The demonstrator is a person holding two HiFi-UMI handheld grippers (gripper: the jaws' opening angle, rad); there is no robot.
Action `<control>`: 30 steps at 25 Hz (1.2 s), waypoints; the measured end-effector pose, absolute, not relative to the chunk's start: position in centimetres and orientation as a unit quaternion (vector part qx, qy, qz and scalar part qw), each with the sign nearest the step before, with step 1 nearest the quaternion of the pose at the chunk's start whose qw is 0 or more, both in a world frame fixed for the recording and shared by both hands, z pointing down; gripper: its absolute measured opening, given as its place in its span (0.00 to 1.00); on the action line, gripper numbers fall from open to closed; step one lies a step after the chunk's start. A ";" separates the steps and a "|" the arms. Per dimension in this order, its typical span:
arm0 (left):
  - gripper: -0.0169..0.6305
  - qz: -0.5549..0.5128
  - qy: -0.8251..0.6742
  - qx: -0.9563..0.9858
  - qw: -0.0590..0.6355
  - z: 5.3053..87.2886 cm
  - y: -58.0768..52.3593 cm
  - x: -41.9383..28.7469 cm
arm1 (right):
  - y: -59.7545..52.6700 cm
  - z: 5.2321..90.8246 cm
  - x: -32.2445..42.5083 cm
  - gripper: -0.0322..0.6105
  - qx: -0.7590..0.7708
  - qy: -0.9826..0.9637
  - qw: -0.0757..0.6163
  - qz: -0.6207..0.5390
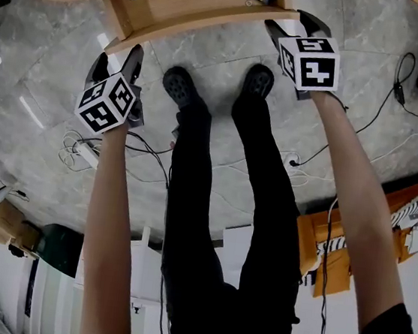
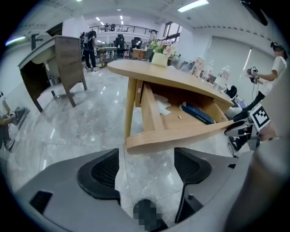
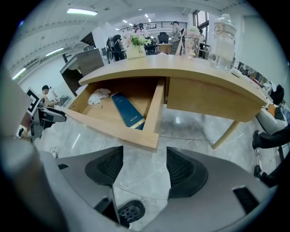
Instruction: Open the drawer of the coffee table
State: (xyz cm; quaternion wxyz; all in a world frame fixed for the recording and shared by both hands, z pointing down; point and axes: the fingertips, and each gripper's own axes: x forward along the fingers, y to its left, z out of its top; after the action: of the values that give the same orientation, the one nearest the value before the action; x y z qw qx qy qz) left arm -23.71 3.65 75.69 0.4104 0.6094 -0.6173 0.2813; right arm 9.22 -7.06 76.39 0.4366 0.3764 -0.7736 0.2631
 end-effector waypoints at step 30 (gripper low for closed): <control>0.60 0.253 -0.570 0.699 0.350 45.9 5.5 -10.3 | -0.6 46.3 9.2 0.49 0.361 -0.811 0.378 0.262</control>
State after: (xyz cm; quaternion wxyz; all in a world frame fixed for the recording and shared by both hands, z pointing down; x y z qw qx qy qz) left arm -10.29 5.46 45.87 0.3497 0.6993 -0.5698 0.2529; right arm 9.20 -0.60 46.28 0.3778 0.3611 -0.8113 0.2620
